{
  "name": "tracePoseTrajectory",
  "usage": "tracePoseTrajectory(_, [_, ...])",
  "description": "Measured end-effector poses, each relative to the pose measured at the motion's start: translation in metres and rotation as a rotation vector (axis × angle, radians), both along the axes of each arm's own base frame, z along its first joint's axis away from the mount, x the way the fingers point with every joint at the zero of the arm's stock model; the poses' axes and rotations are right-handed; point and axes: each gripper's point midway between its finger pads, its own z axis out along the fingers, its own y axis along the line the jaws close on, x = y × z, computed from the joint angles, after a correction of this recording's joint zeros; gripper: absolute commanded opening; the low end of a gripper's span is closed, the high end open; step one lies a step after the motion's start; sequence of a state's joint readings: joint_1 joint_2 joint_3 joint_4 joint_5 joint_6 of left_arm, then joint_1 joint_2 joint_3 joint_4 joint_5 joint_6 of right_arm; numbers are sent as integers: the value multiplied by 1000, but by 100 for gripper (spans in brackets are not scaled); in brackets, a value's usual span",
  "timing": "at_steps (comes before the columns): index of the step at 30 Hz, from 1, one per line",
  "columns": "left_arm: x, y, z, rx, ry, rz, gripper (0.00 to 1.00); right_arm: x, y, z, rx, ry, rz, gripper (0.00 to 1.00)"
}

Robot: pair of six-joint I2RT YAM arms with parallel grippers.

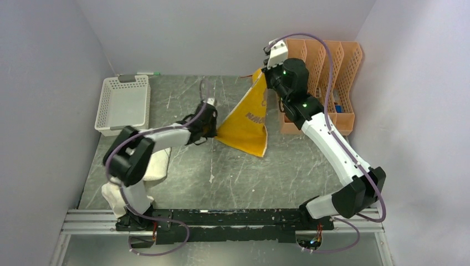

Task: Roll the towels
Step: Flatten out the towel at the center of the board.

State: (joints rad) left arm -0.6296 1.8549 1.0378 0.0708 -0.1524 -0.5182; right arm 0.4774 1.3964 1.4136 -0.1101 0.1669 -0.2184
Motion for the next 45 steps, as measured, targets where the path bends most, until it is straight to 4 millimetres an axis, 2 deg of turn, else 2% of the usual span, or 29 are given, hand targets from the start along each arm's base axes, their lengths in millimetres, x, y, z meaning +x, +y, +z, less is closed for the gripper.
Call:
tracePoseTrajectory(2, [2,22,32,36,-26,7,7,5,-8,4,26,21,-54,0])
tracePoseTrajectory(3, [10,37,58,48,-67,23,7,10,-12,11,47,23,-83,0])
tracePoseTrajectory(6, [55,85,166,50,-270,106,7,21,-21,35,103,22,-147,0])
tracePoseTrajectory(7, [70,106,218,54,-378,145,7,23,-23,41,115,31,-163,0])
tracePoseTrajectory(9, [81,141,295,77,-543,216,7,24,-23,50,136,52,-175,0])
tracePoseTrajectory(11, [72,162,357,101,-674,249,7,19,-23,50,143,79,-169,0])
tracePoseTrajectory(13, [51,170,398,112,-764,245,7,5,-22,45,144,117,-138,0])
tracePoseTrajectory(15, [24,177,419,120,-814,234,7,-15,-22,36,142,149,-95,0])
tracePoseTrajectory(17, [-2,183,427,118,-842,223,7,-44,-24,24,146,181,-39,0])
tracePoseTrajectory(22, [-66,199,413,100,-842,185,7,-109,-32,11,194,191,69,0])
tracePoseTrajectory(24, [-79,201,400,102,-820,168,7,-123,-33,4,204,195,90,0])
tracePoseTrajectory(26, [-85,201,383,110,-791,155,7,-130,-33,-10,205,217,101,0])
tracePoseTrajectory(29, [-72,197,348,153,-707,130,7,-120,-27,-44,183,293,94,0])
tracePoseTrajectory(33, [-26,180,277,245,-523,76,7,-83,-9,-106,132,433,71,0])
tracePoseTrajectory(36, [18,171,206,323,-373,58,7,-45,6,-165,102,554,43,0])
tracePoseTrajectory(38, [41,169,161,366,-285,48,7,-14,15,-208,91,650,18,0])
tracePoseTrajectory(40, [71,170,119,407,-202,42,7,32,23,-245,92,709,-10,0])
tracePoseTrajectory(42, [114,173,88,433,-157,49,7,80,28,-273,102,736,-30,0])
tracePoseTrajectory(43, [144,175,75,445,-147,58,7,113,29,-287,110,737,-46,0])
tracePoseTrajectory(45, [196,181,55,457,-151,79,7,162,27,-307,133,724,-62,0])
